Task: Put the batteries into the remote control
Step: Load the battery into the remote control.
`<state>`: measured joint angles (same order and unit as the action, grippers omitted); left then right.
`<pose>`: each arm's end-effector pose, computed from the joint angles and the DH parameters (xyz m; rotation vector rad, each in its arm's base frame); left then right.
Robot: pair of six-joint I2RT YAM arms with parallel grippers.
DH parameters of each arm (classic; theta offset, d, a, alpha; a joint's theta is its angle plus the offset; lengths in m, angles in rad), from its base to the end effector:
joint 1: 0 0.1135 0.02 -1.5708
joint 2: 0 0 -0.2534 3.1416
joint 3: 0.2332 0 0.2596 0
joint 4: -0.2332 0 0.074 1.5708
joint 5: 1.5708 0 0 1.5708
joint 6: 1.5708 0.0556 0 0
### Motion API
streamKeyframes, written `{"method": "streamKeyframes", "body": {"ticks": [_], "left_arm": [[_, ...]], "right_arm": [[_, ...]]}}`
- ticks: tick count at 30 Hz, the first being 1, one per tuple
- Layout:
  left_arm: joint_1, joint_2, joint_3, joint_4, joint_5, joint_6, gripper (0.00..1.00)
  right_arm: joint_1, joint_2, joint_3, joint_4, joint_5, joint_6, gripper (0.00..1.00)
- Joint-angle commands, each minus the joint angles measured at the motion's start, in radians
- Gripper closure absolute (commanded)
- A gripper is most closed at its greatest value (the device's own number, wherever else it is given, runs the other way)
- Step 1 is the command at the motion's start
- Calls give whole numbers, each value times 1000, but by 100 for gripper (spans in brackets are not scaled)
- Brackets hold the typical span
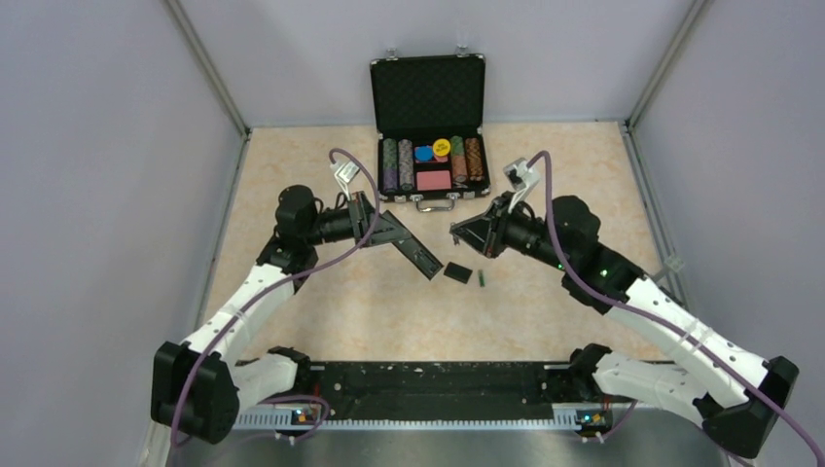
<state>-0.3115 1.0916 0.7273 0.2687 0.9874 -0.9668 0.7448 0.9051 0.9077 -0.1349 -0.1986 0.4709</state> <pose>0.2377 -0.1253 0.2944 0.2485 1.9431 -1.7140 0.1714 0.1730 0.3565 -0.4044 1.7753 1.0556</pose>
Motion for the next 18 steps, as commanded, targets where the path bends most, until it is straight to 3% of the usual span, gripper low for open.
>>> {"method": "streamKeyframes", "body": {"ticks": [1,5,18], "left_arm": [[-4,16,40,78,36,-84,100],[-4,22,53,37,27,-69,100],[-5,29,62,41,47,-63,100]], "right_arm": [[88,40,90,80,-11,-72,99],[164,74,116,77,16,-121,98],[248,140,119,60,41,-200,98]]}}
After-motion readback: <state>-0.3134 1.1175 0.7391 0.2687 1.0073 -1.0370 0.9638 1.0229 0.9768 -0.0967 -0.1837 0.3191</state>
